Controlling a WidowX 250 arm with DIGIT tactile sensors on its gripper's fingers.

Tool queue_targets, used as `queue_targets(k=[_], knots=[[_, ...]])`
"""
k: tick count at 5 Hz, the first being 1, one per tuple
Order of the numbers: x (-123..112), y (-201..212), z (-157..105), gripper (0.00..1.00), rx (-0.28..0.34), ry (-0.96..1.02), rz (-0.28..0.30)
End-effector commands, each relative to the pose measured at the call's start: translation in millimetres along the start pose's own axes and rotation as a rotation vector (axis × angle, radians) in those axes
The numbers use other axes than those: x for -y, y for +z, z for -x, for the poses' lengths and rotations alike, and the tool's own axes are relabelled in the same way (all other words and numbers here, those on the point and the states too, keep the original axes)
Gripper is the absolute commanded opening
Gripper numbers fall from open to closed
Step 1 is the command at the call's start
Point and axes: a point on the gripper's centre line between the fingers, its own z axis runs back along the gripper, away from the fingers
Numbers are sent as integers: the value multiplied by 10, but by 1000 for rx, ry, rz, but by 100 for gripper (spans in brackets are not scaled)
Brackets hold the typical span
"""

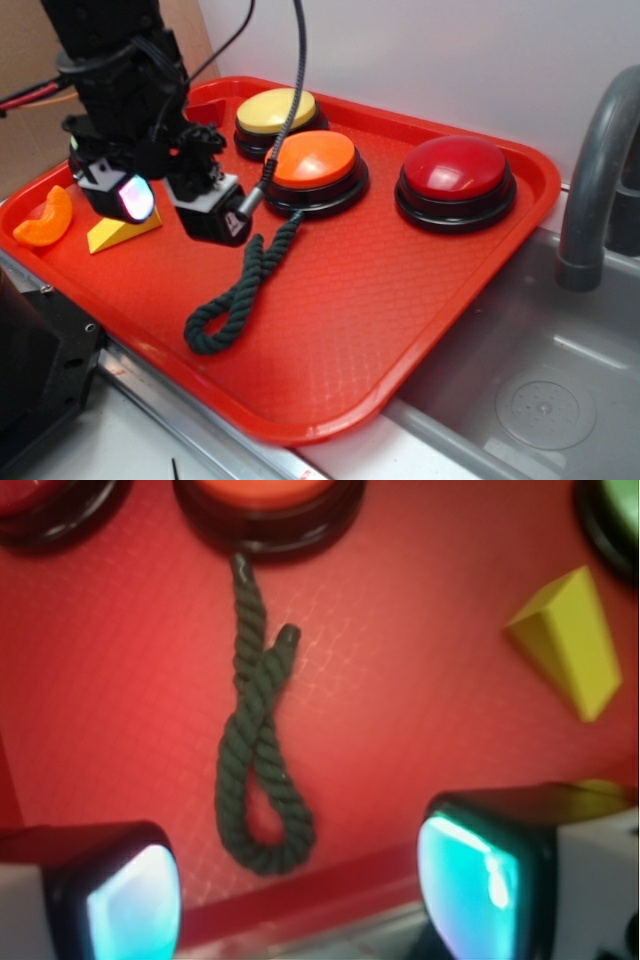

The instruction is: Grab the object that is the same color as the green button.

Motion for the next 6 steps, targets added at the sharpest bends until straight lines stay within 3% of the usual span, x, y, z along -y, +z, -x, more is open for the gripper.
queue_targets(k=[1,2,3,4,6], knots=[[251,-392,-245,100,10,80,73],[326,-607,-289,100,-25,64,27],[214,-746,-268,100,-58,78,2],[149,-692,-283,0,-46,47,14],[168,-503,-300,0,-46,-88,21]])
